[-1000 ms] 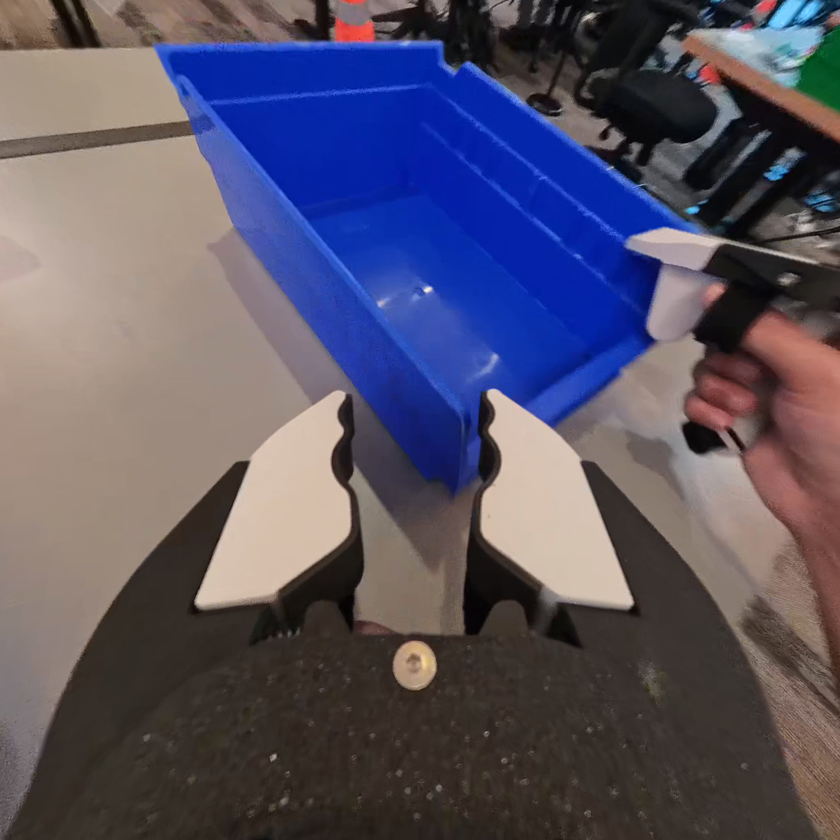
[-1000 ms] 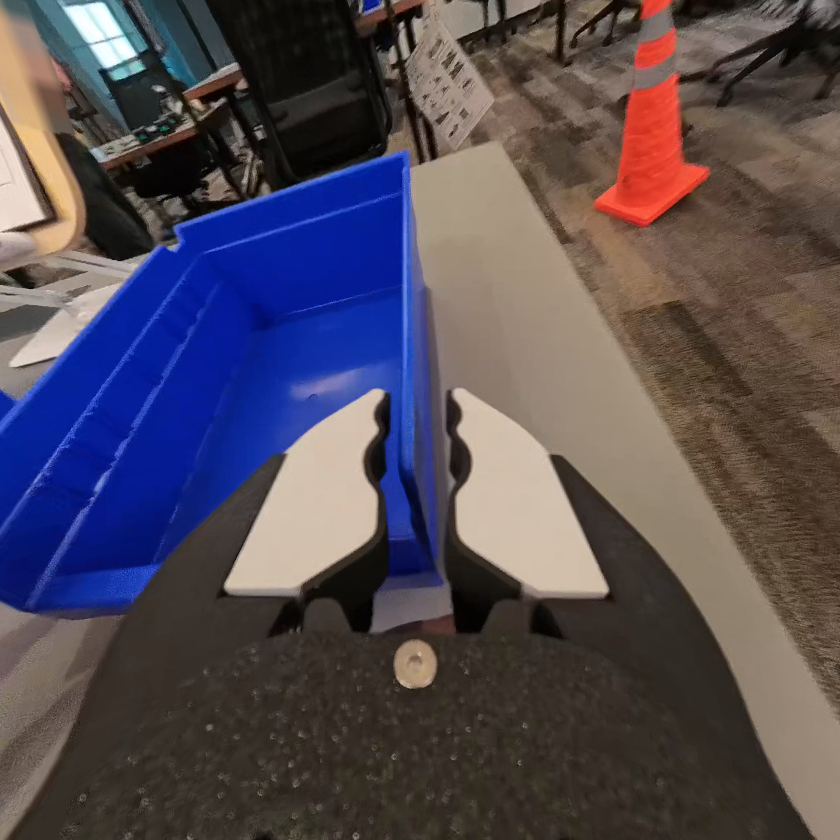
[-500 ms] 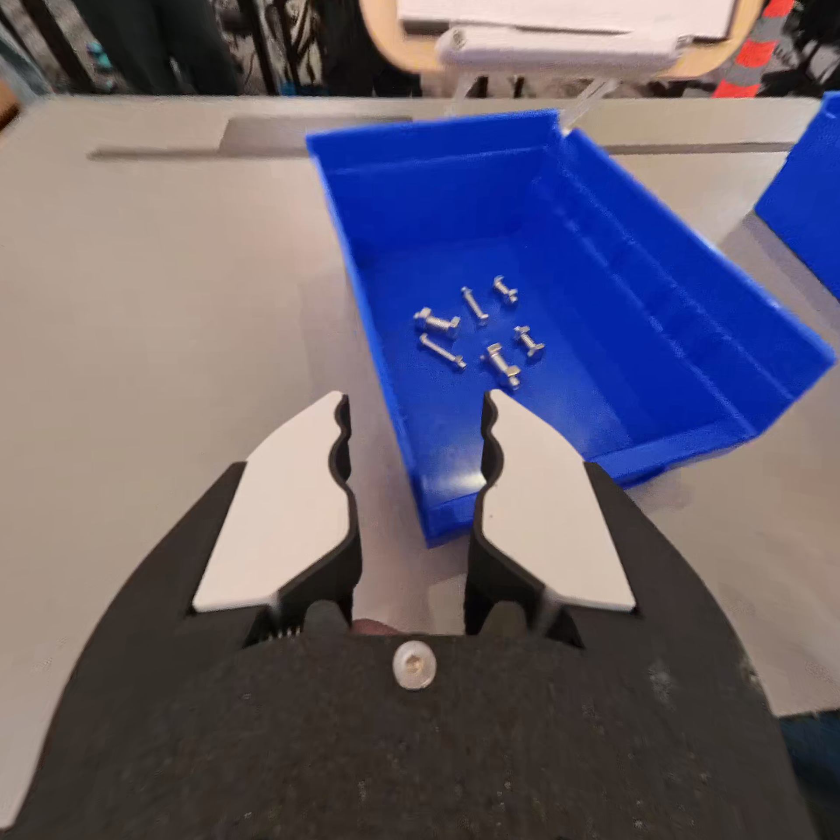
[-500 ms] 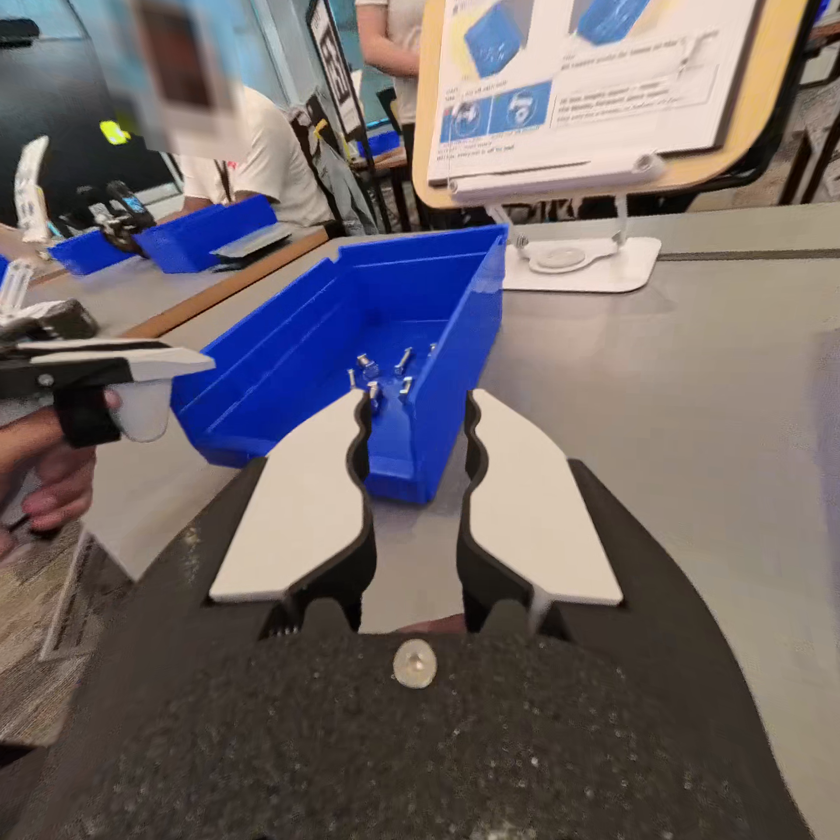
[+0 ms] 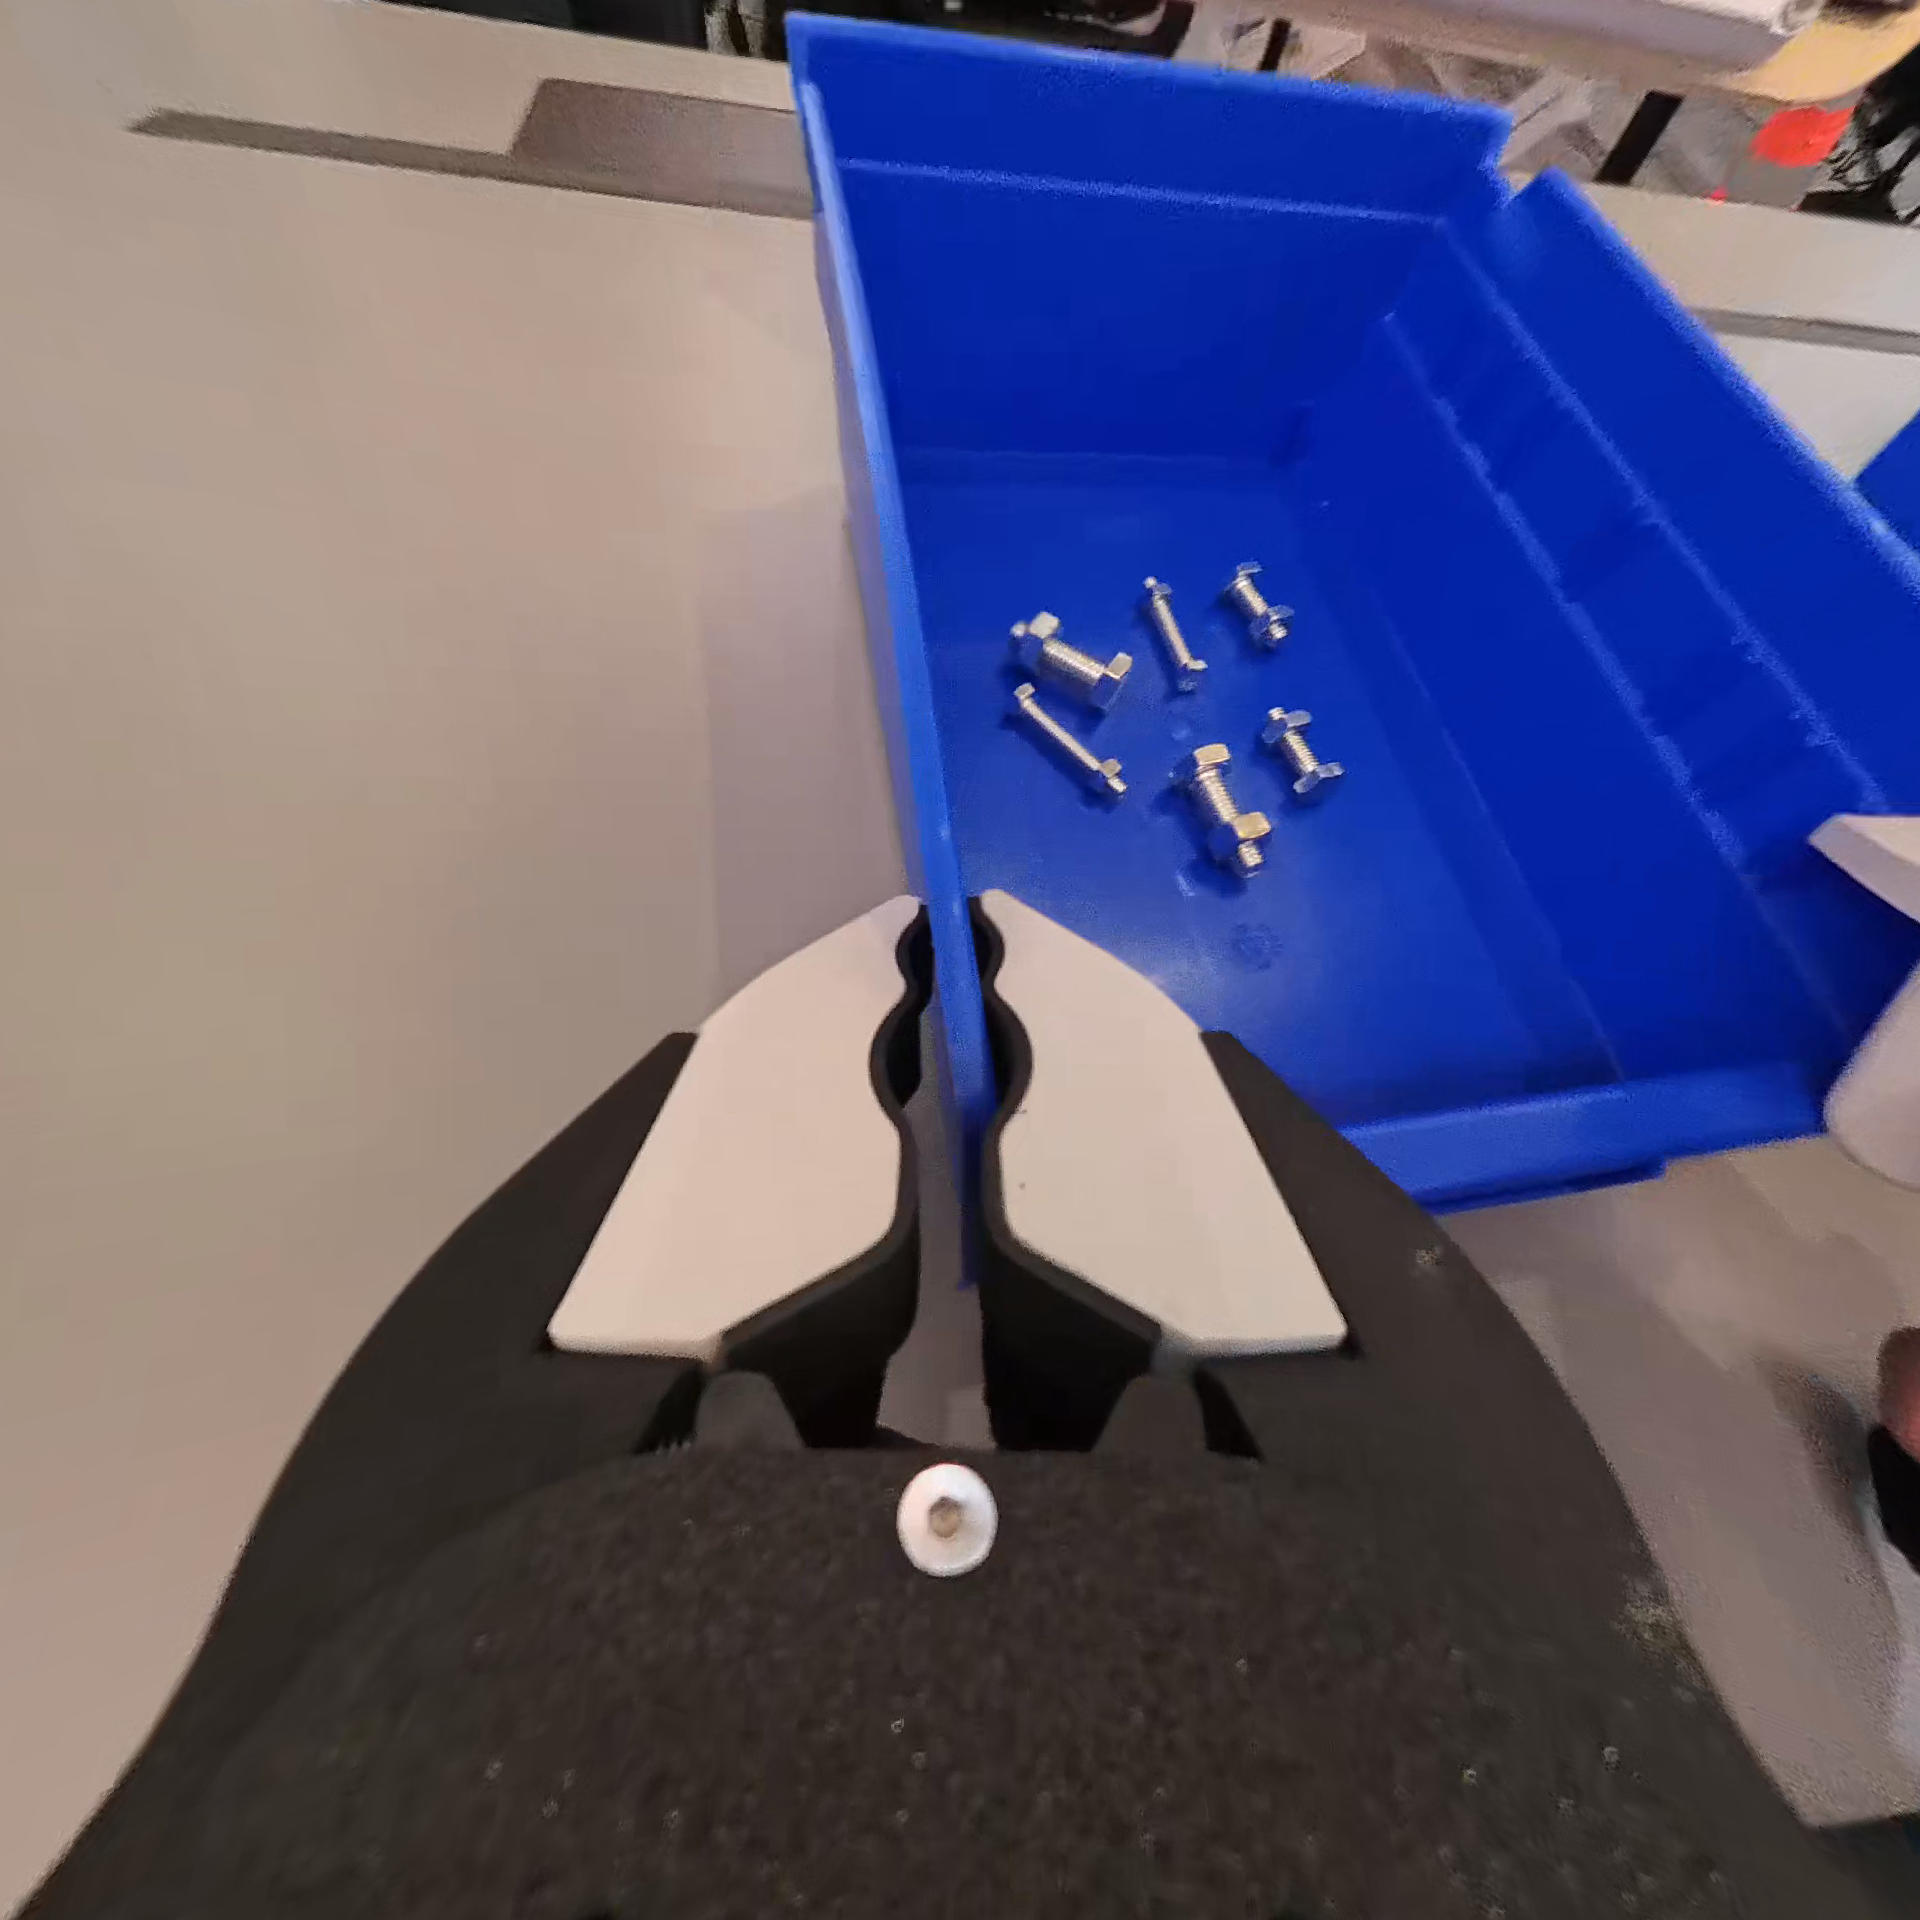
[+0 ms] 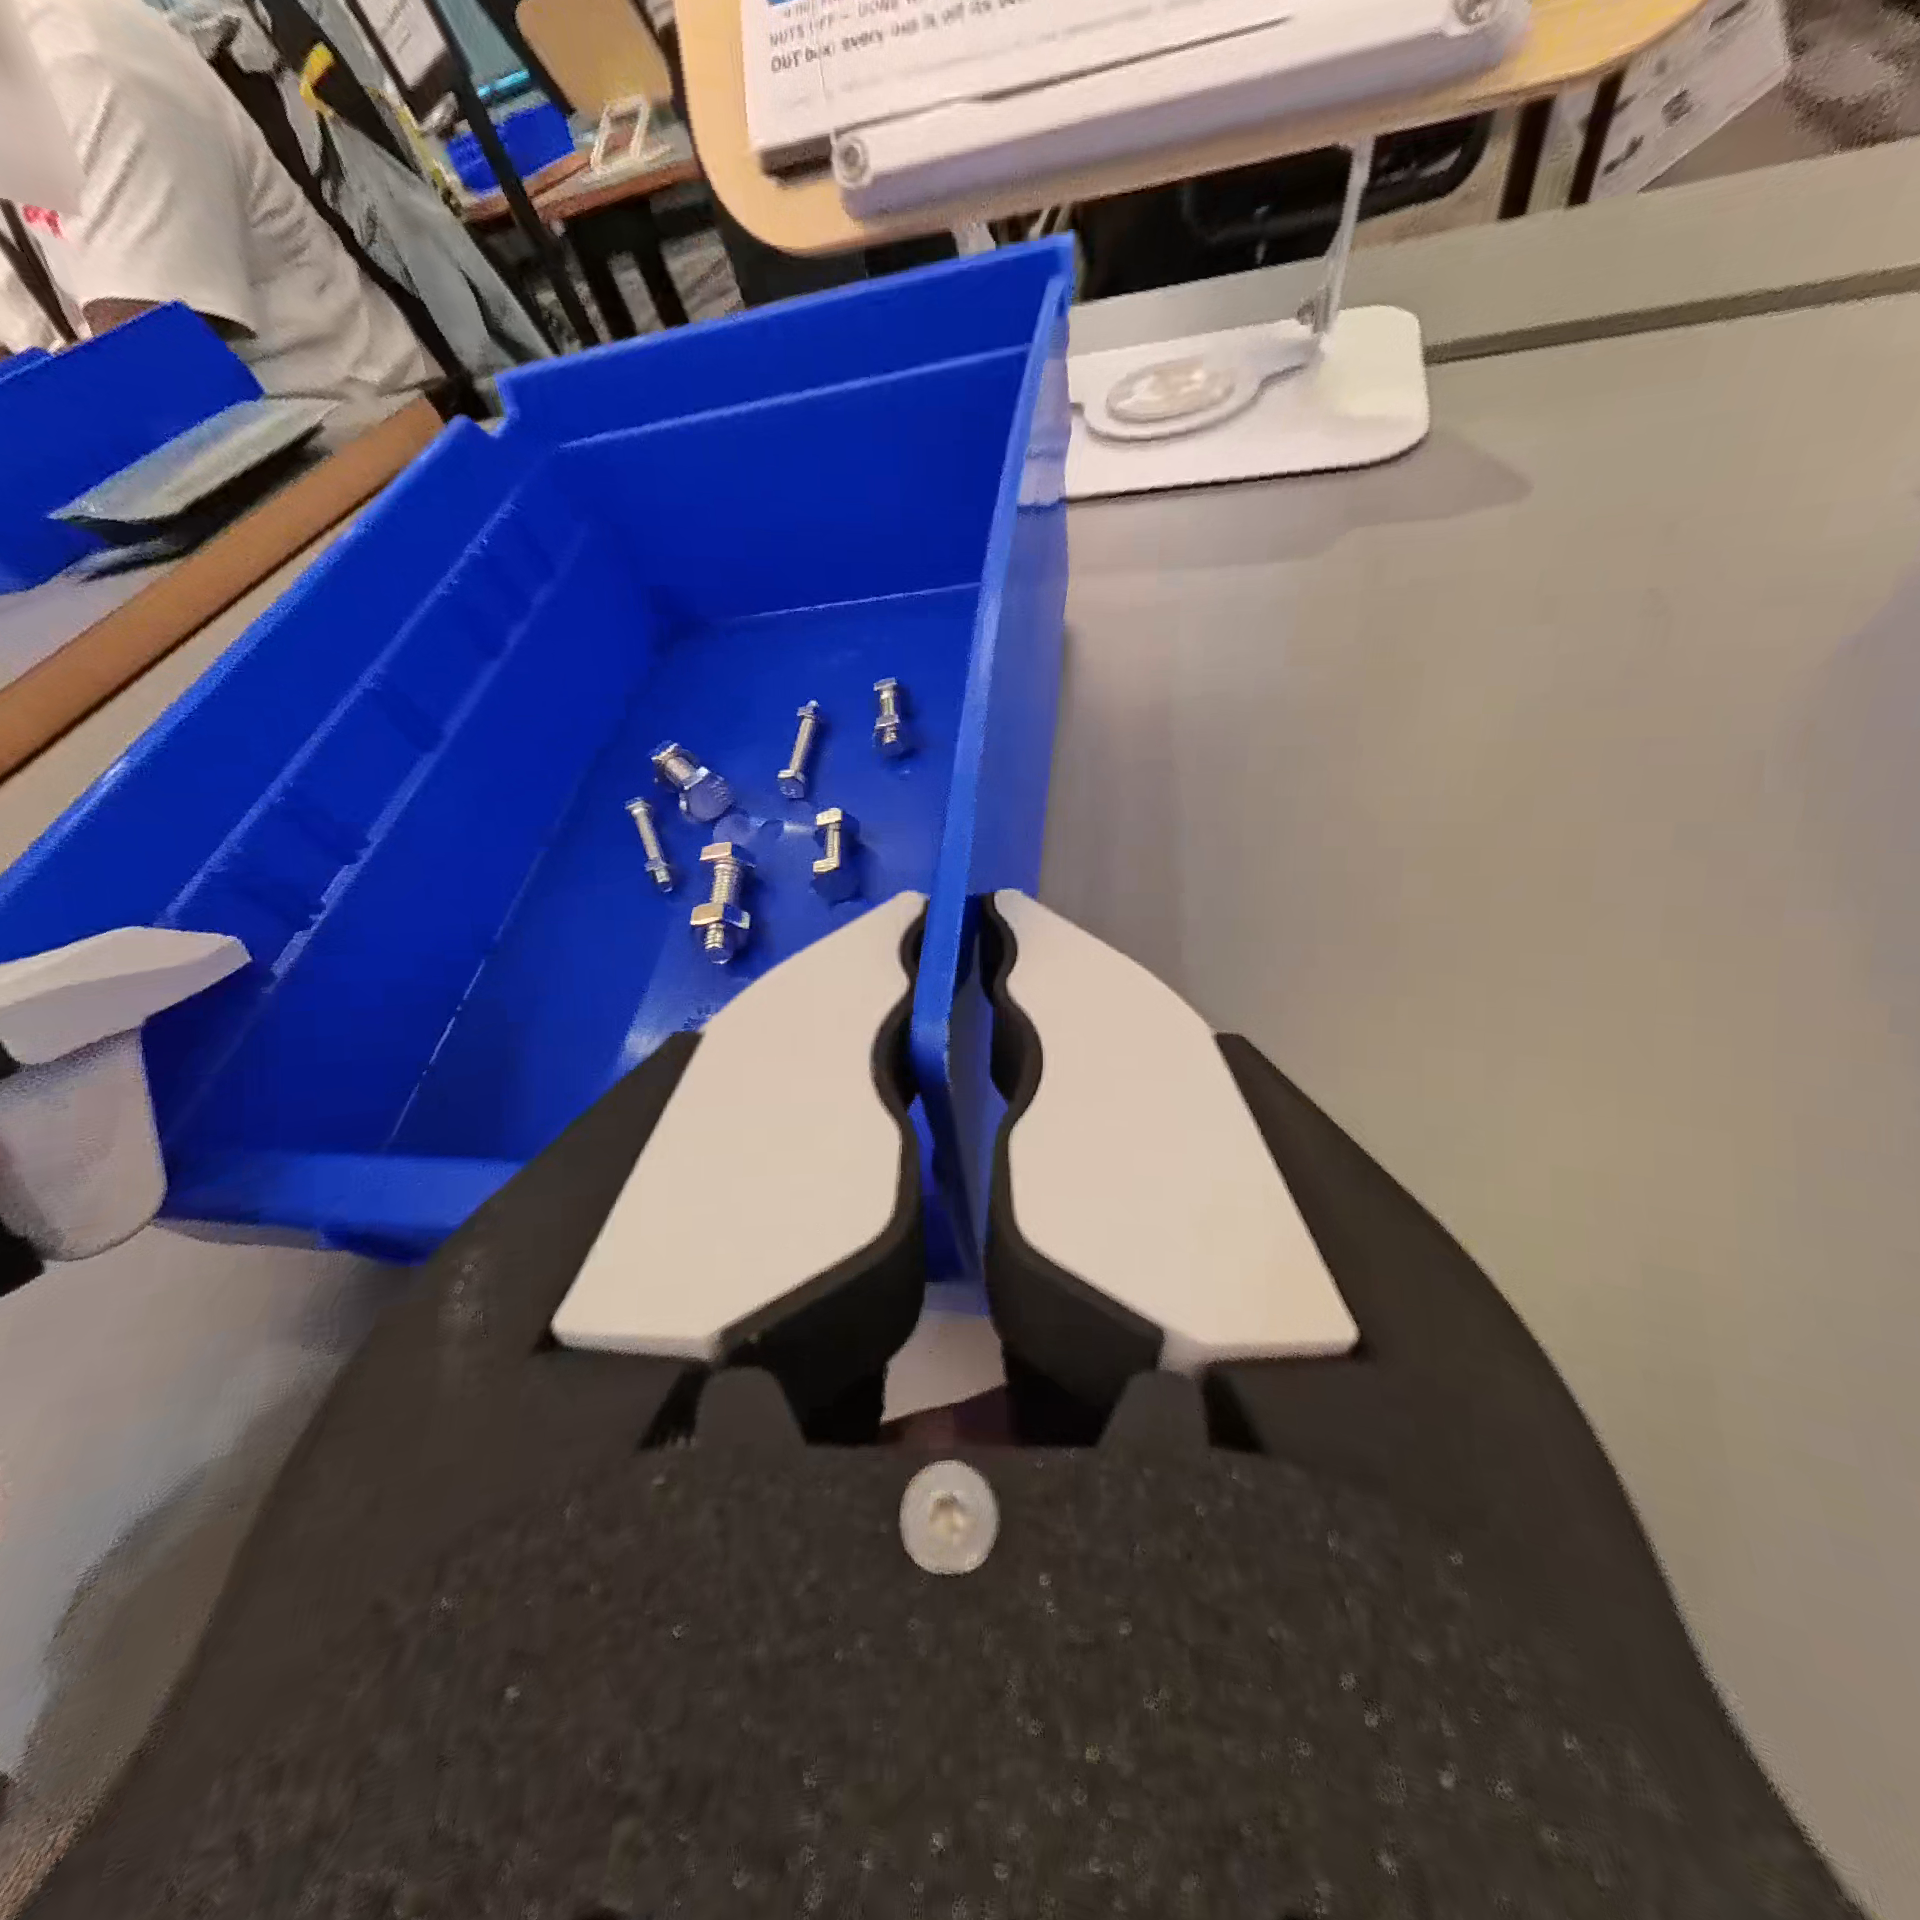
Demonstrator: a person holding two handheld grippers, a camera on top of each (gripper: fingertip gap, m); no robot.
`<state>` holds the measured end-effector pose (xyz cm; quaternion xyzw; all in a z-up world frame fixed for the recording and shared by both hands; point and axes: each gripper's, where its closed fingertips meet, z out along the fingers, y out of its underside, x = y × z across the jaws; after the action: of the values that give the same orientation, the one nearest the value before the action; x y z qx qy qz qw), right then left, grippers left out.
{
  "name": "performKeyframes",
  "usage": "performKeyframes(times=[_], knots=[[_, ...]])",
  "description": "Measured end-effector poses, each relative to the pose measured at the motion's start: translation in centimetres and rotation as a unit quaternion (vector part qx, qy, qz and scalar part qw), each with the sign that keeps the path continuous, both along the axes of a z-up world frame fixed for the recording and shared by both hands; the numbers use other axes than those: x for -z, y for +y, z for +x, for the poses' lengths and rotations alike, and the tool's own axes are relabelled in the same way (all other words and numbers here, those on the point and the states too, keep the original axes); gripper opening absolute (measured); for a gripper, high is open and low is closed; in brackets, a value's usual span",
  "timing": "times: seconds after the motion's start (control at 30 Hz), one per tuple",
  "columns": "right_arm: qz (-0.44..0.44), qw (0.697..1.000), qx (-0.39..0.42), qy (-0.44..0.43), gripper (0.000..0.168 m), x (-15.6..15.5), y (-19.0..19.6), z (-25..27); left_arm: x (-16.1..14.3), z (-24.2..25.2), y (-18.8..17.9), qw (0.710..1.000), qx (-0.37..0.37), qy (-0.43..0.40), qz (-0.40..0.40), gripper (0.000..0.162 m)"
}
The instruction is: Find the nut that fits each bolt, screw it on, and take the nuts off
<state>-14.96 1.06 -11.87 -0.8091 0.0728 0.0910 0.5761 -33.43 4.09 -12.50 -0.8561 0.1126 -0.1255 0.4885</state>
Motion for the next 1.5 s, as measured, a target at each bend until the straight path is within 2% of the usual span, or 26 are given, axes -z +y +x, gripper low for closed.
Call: performKeyframes(times=[0.17,0.43,0.63,0.8,0.9,1.0,1.1,1.23,1.27,1.4,1.5], knots=[[0.034,0.999,-0.011,-0.013,0.01,-1.9,1.4,-6.0,-0.6,-5.8,2.1,1.0,-0.022,0.011,0.002,0.004],[0.044,0.997,-0.058,-0.009,0.01,-3.5,7.9,-16.6,-3.6,-16.5,7.5,0.998,-0.034,0.051,0.028,0.004],[0.038,0.999,-0.031,0.013,0.013,-4.4,11.9,-21.4,-2.9,-21.0,12.0,0.999,-0.011,0.045,0.025,0.004],[0.028,0.999,-0.031,0.004,0.018,-3.6,12.8,-24.1,-0.2,-23.0,13.6,1.0,0.001,0.021,-0.009,0.005],[0.01,0.999,-0.031,0.018,0.018,-2.1,13.0,-24.2,0.2,-23.3,13.8,1.0,0.002,0.002,-0.016,0.004],[-0.031,0.997,-0.053,0.044,0.018,0.0,13.1,-24.8,0.1,-24.0,14.3,0.999,-0.019,0.02,-0.017,0.005],[-0.02,0.995,-0.083,0.047,0.023,-0.2,12.9,-25.2,0.0,-24.0,14.8,1.0,-0.019,-0.001,-0.013,0.007],[-0.011,0.986,-0.155,0.052,0.031,-1.2,11.7,-24.8,0.1,-23.4,14.2,0.999,-0.022,-0.017,-0.015,0.022],[-0.003,0.985,-0.168,0.05,0.041,-1.8,11.1,-24.1,-0.2,-23.8,14.0,0.999,-0.041,-0.008,-0.014,0.025],[0.034,0.974,-0.223,0.028,0.042,-4.7,7.9,-19.0,-5.3,-24.4,11.2,0.993,-0.089,0.048,0.065,0.03],[0.045,0.967,-0.252,0.009,0.041,-5.6,5.8,-13.3,-7.9,-19.6,8.6,0.996,-0.03,0.011,0.079,0.031]])
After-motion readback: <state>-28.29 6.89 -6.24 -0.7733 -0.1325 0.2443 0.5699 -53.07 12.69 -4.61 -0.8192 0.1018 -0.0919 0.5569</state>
